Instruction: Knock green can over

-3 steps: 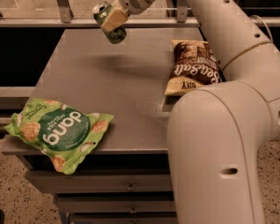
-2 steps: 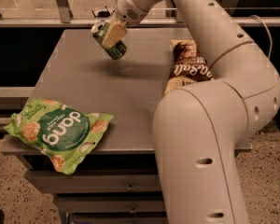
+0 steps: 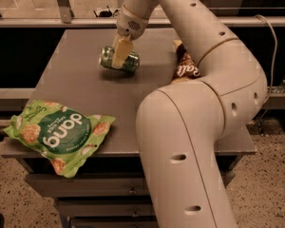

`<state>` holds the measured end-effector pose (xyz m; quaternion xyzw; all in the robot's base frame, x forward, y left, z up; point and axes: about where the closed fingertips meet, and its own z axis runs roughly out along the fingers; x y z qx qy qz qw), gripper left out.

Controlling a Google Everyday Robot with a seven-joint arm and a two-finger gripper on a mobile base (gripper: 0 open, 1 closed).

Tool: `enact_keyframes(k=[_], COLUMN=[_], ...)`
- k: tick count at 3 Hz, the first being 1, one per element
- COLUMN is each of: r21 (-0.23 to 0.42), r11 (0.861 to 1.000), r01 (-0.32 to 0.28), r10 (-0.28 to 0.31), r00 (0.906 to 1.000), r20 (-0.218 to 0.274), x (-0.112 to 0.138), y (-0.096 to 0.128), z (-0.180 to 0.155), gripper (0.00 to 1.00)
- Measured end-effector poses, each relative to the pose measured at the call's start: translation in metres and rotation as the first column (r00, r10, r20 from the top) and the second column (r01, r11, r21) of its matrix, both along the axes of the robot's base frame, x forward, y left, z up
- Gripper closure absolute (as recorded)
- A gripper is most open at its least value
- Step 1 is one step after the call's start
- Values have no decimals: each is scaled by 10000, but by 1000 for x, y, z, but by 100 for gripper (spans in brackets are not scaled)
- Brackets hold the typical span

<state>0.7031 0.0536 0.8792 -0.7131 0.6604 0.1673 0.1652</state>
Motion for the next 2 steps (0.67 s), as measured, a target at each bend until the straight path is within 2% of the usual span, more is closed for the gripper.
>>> enact_keyframes(k=[1, 2], r21=[-372, -493], r11=[9988, 9982], r01=[-323, -343], r10=[320, 342], r00=[9994, 9994], r20=[-88, -43], x=[-1, 0], y=[3, 2], z=[-7, -7], gripper=[54, 30])
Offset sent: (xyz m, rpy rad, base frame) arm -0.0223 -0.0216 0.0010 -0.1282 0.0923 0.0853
